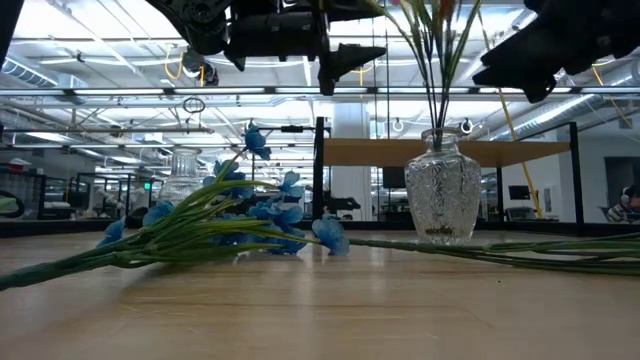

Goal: Pick and place flowers into a vace then onto a shelf
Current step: Put the pink flowers into the right transparent vase

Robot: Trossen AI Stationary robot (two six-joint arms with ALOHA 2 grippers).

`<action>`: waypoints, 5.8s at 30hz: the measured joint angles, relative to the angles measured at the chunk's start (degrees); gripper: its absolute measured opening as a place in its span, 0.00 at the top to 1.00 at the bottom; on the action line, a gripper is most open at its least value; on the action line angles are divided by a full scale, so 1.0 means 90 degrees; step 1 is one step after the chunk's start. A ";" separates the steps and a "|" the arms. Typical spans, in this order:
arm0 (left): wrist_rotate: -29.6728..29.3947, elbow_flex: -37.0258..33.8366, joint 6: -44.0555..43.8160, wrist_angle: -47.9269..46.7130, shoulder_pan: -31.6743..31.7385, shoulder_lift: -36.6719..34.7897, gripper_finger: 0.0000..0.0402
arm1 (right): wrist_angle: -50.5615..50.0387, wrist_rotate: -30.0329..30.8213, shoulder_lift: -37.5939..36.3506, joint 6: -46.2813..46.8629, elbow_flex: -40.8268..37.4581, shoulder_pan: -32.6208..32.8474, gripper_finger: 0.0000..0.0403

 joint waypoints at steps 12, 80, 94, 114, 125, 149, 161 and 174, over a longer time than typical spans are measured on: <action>-0.0170 -0.0002 0.0470 -0.1079 -0.0782 0.0000 0.31 | -0.0014 -0.0389 0.0000 0.0056 0.0000 0.0495 0.58; -0.2824 0.1936 0.3405 -0.4482 -0.2809 0.3091 0.48 | 0.0607 -0.0393 -0.0090 -0.0902 0.0005 0.0748 0.58; -0.2752 0.1909 0.2934 -0.3975 -0.2734 0.3143 0.95 | 0.0605 -0.0386 -0.0090 -0.0924 0.0002 0.0748 0.58; -0.3798 0.1907 0.3001 -0.5129 -0.3502 0.1627 0.96 | 0.0809 -0.0379 -0.0095 -0.1094 -0.0007 0.0753 0.58; -0.5528 0.1126 0.3079 -0.4886 -0.4305 0.0036 0.96 | 0.0955 -0.0398 -0.0100 -0.1126 -0.0005 0.0753 0.58; -0.4156 -0.2438 0.3332 0.3036 -0.3976 -0.1529 0.96 | 0.4875 -0.2430 0.1755 -0.1778 0.0020 0.0788 0.58; -0.3862 -0.2008 0.3067 0.3648 -0.3980 -0.0701 0.96 | 0.5176 -0.2021 0.3415 -0.2520 0.1232 0.0992 0.58; -0.3187 -0.1076 0.2781 0.3464 -0.3866 0.0194 0.96 | 0.5566 -0.1707 0.3852 -0.2787 0.1581 0.0892 0.58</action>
